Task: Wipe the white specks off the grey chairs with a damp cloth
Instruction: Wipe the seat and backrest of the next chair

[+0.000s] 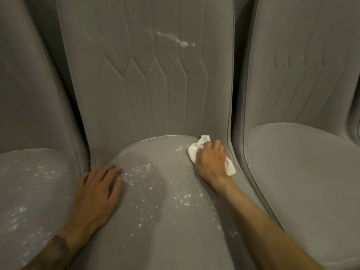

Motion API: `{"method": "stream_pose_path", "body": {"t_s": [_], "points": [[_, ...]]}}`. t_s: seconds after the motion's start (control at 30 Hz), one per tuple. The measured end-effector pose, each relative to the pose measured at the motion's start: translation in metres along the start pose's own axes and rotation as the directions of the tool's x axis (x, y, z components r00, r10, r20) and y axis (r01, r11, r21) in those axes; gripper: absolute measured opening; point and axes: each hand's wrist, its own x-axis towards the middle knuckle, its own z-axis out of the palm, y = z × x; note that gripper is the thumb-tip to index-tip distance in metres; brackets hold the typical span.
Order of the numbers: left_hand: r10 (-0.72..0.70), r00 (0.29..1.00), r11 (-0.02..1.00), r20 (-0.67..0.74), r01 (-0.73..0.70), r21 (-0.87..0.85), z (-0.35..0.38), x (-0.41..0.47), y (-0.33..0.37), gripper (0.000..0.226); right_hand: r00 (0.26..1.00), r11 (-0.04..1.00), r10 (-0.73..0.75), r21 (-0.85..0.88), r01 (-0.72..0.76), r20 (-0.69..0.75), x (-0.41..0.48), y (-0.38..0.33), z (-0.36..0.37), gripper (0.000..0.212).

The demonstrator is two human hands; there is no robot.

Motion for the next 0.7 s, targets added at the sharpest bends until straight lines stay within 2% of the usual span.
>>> {"method": "stream_pose_path", "body": {"t_s": [0.03,0.17,0.23,0.3,0.4,0.43,0.47,0.57,0.6,0.63,0.7], "points": [[0.002,1.0,1.0,-0.003,-0.002,-0.004,0.001,0.0,-0.002,0.05,1.0,0.999,-0.024,0.028,0.023,0.008,0.001,-0.011,0.004,0.035],[0.01,1.0,1.0,-0.02,-0.01,-0.001,0.009,-0.002,-0.008,0.047,0.961,0.962,-0.269,0.073,0.264,0.068,-0.003,-0.012,0.01,0.036],[0.012,1.0,1.0,-0.028,-0.012,0.009,0.011,-0.001,-0.01,0.044,0.966,0.966,-0.256,0.033,0.255,0.034,0.001,0.004,0.005,0.035],[0.018,0.999,1.0,-0.04,-0.017,0.014,0.013,0.0,-0.01,0.04,0.987,0.986,-0.16,-0.032,0.161,0.014,0.007,0.015,0.005,0.035],[0.017,0.997,1.0,-0.079,-0.016,0.016,0.014,-0.001,-0.01,0.038,1.0,0.997,-0.001,-0.073,-0.001,-0.031,0.013,-0.007,0.01,0.036],[0.018,0.996,1.0,-0.084,-0.017,0.013,0.014,-0.001,-0.01,0.037,0.999,0.998,0.009,-0.07,-0.011,-0.038,0.014,-0.02,0.013,0.037],[0.019,0.996,1.0,-0.084,-0.018,0.011,0.015,0.0,-0.01,0.038,0.999,0.998,-0.037,-0.056,0.035,-0.021,0.011,-0.032,0.018,0.037],[0.019,0.996,1.0,-0.092,-0.018,0.011,0.016,0.0,-0.011,0.038,0.951,0.95,-0.305,0.089,0.3,0.042,-0.002,-0.044,0.024,0.036],[0.024,0.995,1.0,-0.099,-0.022,0.016,0.016,0.0,-0.012,0.038,0.939,0.935,-0.341,0.123,0.333,0.048,-0.002,-0.036,0.019,0.035],[0.029,0.994,0.999,-0.106,-0.027,0.023,0.016,-0.001,-0.012,0.037,0.937,0.935,-0.344,0.113,0.336,0.054,0.001,-0.025,0.014,0.035],[0.041,0.992,0.999,-0.117,-0.039,0.027,0.017,-0.001,-0.011,0.037,0.969,0.971,-0.241,0.014,0.24,0.057,0.013,-0.003,0.007,0.035]]}}
